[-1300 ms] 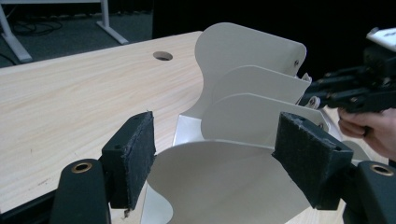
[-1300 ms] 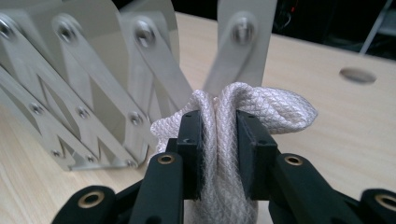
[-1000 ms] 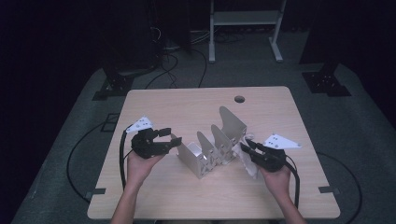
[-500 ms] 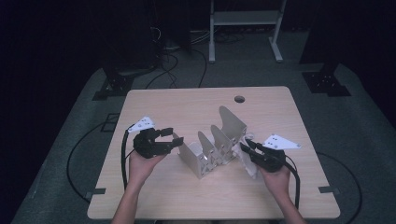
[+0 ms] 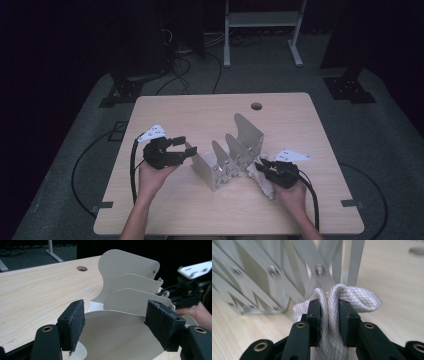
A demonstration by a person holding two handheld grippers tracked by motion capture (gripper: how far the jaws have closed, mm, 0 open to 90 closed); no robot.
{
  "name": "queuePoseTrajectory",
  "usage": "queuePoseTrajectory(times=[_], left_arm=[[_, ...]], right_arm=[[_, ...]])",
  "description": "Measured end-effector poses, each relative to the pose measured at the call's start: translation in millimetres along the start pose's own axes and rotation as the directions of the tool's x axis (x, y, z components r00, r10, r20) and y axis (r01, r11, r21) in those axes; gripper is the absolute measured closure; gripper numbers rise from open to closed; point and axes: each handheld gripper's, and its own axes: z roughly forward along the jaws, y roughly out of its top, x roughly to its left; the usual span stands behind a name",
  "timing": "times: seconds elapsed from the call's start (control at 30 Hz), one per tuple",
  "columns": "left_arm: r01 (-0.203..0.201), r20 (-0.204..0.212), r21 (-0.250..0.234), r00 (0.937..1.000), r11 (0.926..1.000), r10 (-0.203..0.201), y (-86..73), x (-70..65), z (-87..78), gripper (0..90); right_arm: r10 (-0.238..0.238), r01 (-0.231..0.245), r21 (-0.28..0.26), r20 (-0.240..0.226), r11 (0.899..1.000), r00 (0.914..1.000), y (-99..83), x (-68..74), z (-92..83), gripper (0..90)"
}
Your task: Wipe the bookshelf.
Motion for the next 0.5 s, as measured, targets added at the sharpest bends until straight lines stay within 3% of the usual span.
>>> queuePoseTrajectory(times=[0.07, 0.13, 0.2, 0.33, 0.43, 0.5], left_arm=[[-0.005, -0.001, 0.002, 1.0000, 1.0000, 0.005, 0.2, -0.1, -0.3, 31.0], [-0.004, -0.001, 0.001, 1.0000, 1.0000, 0.004, 0.2, 0.0, 0.0, 31.1], [-0.004, -0.002, 0.002, 1.0000, 1.0000, 0.004, 0.2, 0.2, 0.5, 31.0], [-0.007, 0.000, 0.005, 1.0000, 1.0000, 0.007, 0.4, -0.8, 1.2, 30.9], [-0.008, 0.003, 0.006, 1.0000, 1.0000, 0.008, 0.4, -0.6, 1.8, 30.9], [-0.006, 0.005, 0.005, 1.0000, 1.0000, 0.006, 0.4, -0.4, 2.0, 30.9]], right_arm=[[0.007, -0.007, -0.019, -0.005, 1.000, 1.0000, 1.3, 1.1, -1.9, 71.9], [-0.027, 0.027, -0.057, 0.007, 0.998, 0.9996, 8.2, 6.6, -8.8, 72.0], [-0.041, 0.042, -0.063, 0.015, 0.997, 0.9990, 9.5, 9.3, -9.9, 72.0], [-0.001, 0.000, -0.036, -0.024, 0.999, 0.9997, 1.8, 9.1, -3.1, 72.0], [-0.036, 0.034, -0.073, -0.037, 0.997, 0.9987, 7.0, 21.9, -6.0, 72.1], [-0.068, 0.064, -0.067, -0.062, 0.996, 0.9958, 6.4, 34.8, 0.0, 72.1]])
